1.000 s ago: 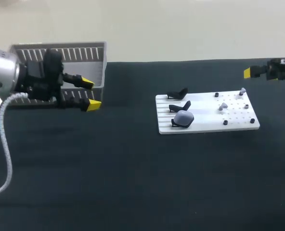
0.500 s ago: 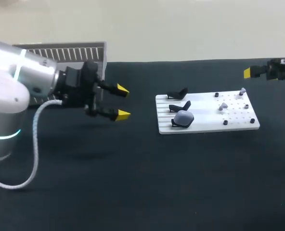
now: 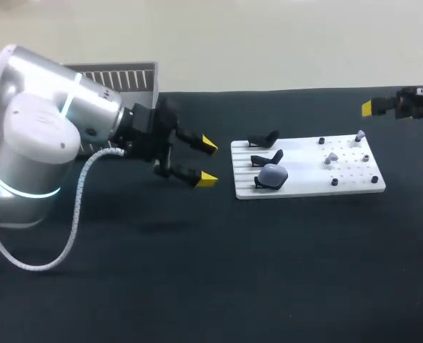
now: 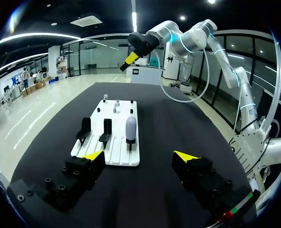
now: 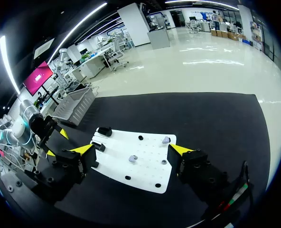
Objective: Pick up each earbud case from the left stands, insert the matching earbuds, close the lid, and place the case in the box.
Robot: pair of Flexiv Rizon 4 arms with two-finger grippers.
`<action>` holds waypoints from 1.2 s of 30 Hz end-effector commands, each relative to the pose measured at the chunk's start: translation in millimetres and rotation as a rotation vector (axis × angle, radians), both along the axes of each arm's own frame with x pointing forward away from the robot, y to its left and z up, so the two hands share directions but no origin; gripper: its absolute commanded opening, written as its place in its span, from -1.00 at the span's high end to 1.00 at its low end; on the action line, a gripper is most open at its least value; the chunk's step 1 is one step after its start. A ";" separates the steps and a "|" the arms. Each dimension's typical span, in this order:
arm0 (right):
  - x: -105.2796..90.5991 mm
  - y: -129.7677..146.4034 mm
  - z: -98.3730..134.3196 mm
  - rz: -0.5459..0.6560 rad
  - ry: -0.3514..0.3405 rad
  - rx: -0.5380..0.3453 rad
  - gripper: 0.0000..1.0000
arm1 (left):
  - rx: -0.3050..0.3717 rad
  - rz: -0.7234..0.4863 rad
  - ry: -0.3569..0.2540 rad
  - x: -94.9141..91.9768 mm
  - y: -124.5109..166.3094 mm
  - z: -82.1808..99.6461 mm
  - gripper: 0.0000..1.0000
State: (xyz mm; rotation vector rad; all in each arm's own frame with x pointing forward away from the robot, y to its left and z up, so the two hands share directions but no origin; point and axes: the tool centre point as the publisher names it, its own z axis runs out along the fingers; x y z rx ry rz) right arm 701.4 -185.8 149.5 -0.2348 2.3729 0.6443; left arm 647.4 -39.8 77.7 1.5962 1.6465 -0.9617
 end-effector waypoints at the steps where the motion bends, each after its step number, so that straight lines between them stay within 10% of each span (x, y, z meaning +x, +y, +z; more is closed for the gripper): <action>1: -0.4 -0.1 0.1 0.000 0.000 0.000 -1.00 | -0.015 -0.005 -0.002 0.4 -6.5 -7.0 -1.00; 15: -0.4 -0.1 0.1 0.000 0.000 0.000 -1.00 | -0.043 -0.038 -0.001 -5.4 -33.8 -19.2 -1.00; 22: -0.4 -0.1 0.1 0.000 0.000 0.000 -1.00 | -0.049 -0.036 0.002 -1.9 -41.6 -24.7 -0.47; 36: -0.4 -0.1 0.1 0.000 0.000 0.000 -1.00 | -0.040 -0.037 0.028 4.1 -53.4 -33.7 -0.22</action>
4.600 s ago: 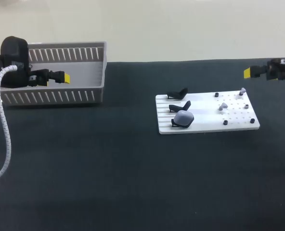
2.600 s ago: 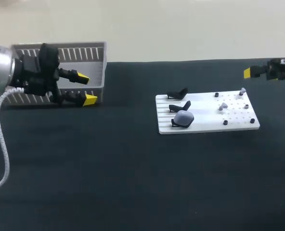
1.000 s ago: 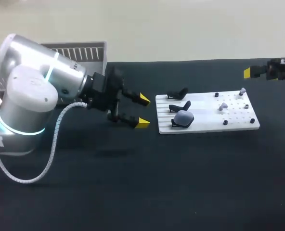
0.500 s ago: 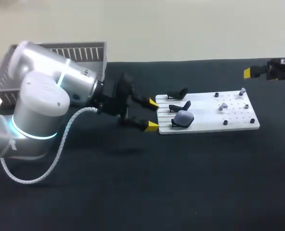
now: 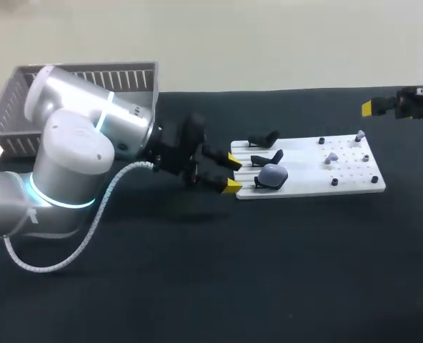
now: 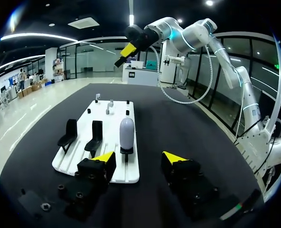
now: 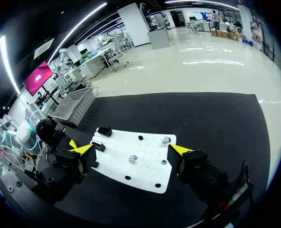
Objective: Pick up each earbud case from the left stands, insert the matching earbuds, close the lid, and place the case in the box.
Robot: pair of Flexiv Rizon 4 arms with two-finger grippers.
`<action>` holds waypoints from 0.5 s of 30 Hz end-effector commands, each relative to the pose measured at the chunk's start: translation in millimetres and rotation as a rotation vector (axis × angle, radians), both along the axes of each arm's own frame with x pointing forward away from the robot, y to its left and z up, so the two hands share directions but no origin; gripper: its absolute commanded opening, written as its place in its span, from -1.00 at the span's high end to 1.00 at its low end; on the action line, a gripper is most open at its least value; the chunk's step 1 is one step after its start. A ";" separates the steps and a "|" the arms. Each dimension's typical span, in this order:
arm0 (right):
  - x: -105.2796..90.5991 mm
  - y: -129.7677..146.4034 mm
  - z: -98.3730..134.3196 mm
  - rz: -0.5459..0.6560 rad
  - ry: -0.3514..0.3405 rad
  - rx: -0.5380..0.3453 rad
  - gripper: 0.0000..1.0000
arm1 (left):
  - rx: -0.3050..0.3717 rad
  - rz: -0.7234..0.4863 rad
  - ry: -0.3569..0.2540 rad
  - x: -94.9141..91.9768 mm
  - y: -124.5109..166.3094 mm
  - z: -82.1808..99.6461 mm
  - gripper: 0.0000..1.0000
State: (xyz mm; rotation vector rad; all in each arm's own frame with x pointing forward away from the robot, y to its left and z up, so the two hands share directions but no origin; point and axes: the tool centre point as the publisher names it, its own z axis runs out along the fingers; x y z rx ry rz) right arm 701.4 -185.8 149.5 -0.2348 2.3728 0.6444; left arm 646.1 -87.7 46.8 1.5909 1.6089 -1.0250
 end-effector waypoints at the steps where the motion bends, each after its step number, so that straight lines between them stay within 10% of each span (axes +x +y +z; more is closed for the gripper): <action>1: -0.4 -0.1 0.1 0.000 0.000 0.000 -1.00 | 0.003 -0.008 0.012 5.9 -6.5 -2.9 -0.20; 15: -0.4 -0.1 0.1 0.000 0.000 0.000 -1.00 | 0.018 -0.025 0.026 10.0 -17.5 -7.8 0.08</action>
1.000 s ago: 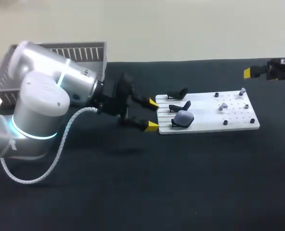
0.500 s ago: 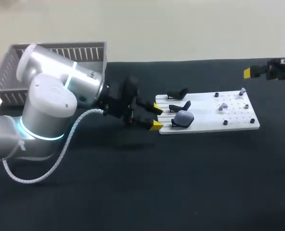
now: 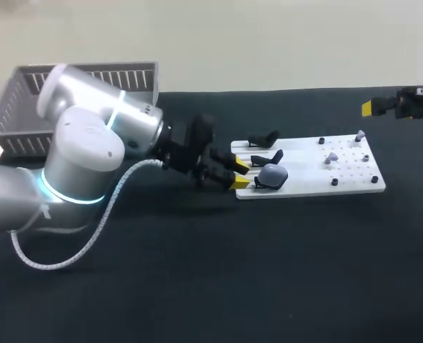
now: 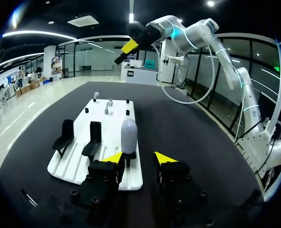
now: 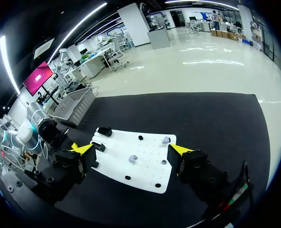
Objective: Pick up each earbud case from the left stands, insert the matching earbuds, close the lid, and place the case in the box.
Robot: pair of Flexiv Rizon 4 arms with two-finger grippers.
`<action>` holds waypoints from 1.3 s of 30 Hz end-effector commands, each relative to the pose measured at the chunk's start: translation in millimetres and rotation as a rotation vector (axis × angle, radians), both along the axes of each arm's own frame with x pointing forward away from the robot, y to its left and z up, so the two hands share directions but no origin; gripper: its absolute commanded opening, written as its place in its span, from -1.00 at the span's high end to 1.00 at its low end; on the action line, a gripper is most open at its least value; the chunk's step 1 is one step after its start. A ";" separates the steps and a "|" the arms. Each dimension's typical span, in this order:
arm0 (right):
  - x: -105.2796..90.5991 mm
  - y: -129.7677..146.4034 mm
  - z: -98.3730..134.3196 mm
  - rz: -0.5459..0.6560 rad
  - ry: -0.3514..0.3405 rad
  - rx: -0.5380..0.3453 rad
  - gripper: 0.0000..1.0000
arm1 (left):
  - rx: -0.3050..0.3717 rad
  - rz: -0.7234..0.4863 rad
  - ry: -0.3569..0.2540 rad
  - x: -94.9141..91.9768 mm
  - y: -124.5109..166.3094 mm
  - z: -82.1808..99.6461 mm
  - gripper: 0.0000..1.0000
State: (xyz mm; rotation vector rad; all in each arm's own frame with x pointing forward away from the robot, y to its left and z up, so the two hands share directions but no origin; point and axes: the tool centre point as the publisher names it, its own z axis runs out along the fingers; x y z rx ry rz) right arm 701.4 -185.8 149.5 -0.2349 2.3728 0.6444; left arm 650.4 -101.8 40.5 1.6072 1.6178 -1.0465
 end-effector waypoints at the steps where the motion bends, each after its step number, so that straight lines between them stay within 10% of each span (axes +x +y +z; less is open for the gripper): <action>1: -0.4 -0.1 0.1 0.000 0.000 0.000 -1.00 | 0.010 -0.008 0.007 6.4 -3.5 -1.8 0.07; 39: -0.4 -0.1 0.1 0.000 0.000 0.000 -1.00 | 0.001 -0.025 0.002 6.8 -20.6 -8.6 0.03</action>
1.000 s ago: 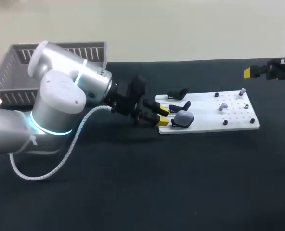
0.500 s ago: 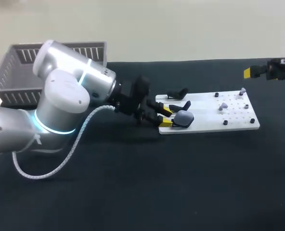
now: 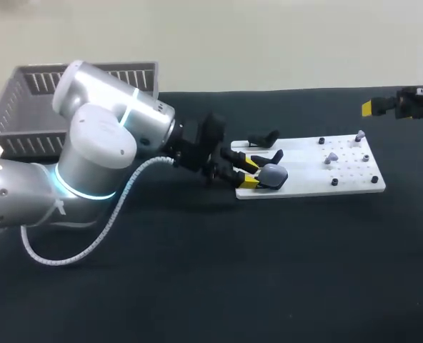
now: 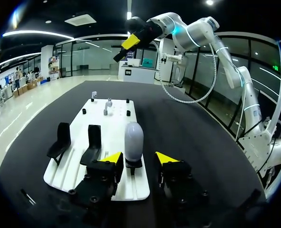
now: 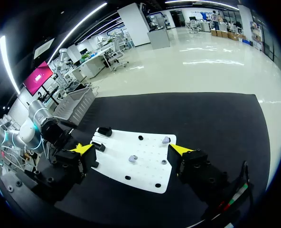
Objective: Pick up each earbud case from the left stands, insert the matching earbuds, close the lid, and place the case in the box.
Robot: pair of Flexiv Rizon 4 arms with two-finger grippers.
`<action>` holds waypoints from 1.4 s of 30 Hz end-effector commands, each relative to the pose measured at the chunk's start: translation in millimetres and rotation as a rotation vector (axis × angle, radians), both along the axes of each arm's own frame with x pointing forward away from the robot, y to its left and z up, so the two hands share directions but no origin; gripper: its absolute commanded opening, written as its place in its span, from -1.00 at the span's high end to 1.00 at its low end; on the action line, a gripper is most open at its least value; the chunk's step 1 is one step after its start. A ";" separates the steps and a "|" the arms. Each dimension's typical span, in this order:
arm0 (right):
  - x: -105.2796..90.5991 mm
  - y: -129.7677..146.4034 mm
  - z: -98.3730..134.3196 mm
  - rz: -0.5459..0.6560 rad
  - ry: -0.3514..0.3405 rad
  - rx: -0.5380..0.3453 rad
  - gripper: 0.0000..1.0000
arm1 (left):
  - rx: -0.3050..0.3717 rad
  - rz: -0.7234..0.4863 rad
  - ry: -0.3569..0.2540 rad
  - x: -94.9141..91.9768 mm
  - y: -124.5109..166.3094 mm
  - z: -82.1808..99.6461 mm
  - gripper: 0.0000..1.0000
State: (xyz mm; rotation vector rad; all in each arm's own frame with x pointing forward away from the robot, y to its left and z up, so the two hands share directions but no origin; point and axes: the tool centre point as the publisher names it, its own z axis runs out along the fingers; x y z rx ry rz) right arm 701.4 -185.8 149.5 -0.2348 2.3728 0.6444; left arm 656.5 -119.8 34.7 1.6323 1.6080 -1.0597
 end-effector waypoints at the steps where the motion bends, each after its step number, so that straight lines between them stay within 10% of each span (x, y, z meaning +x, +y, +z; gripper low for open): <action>1: -0.4 -0.1 0.1 0.000 0.000 0.000 -1.00 | -0.003 -0.001 -0.001 0.6 -3.1 -2.9 0.03; 42: -0.4 -0.1 0.1 0.000 0.000 0.000 -1.00 | -0.014 -0.027 0.009 1.9 -19.4 -5.0 0.13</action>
